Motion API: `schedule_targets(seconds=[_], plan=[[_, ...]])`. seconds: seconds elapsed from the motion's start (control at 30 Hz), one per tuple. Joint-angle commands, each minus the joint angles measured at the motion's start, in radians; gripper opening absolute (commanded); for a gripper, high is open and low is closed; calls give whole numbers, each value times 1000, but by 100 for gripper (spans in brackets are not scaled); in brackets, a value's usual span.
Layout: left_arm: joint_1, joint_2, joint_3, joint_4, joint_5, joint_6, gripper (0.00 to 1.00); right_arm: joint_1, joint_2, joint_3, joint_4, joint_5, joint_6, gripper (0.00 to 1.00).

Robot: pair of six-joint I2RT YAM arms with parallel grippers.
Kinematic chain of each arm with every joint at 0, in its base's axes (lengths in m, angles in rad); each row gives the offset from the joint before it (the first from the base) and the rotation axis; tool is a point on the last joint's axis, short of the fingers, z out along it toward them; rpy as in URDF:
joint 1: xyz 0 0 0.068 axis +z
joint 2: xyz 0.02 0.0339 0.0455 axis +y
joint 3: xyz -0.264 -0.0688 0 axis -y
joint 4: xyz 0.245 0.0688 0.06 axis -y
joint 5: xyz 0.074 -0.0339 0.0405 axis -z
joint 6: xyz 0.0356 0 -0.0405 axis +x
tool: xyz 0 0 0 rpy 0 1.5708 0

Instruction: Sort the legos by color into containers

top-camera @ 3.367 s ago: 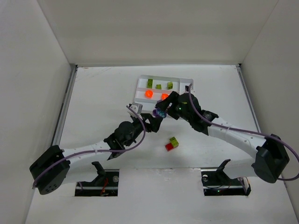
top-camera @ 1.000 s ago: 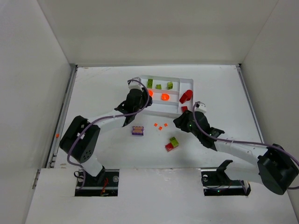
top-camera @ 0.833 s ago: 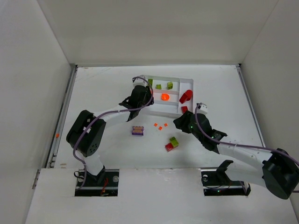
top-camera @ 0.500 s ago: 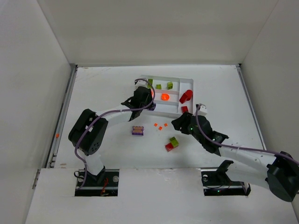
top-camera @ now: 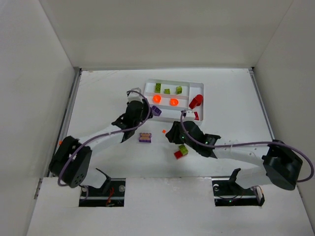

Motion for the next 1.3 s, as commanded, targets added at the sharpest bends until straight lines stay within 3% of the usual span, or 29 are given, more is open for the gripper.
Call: schedule_targets(seconds=[0.0,0.23,0.37,0.57,0.9,1.07,1.27], plan=[[32,-174,-105,86,-34,-21,46,47,80,115,4,10,-58,41],[116,-449,-361,85,-14,-99,46,124,278,289,-11,13,-94,83],[132,-523,-446,88,-11,-133,47,156,381,388,-68,13,-115,92],[181,-578,-506,89,27,-140,49,157,510,480,-125,24,-94,90],[214,-483,-515,155,109,-191,49,176,605,586,-171,53,-69,100],[216,-505,-529,165,90,-205,49,180,651,628,-188,59,-62,100],[228,-519,-538,165,89,-216,50,185,695,657,-221,119,-51,92]])
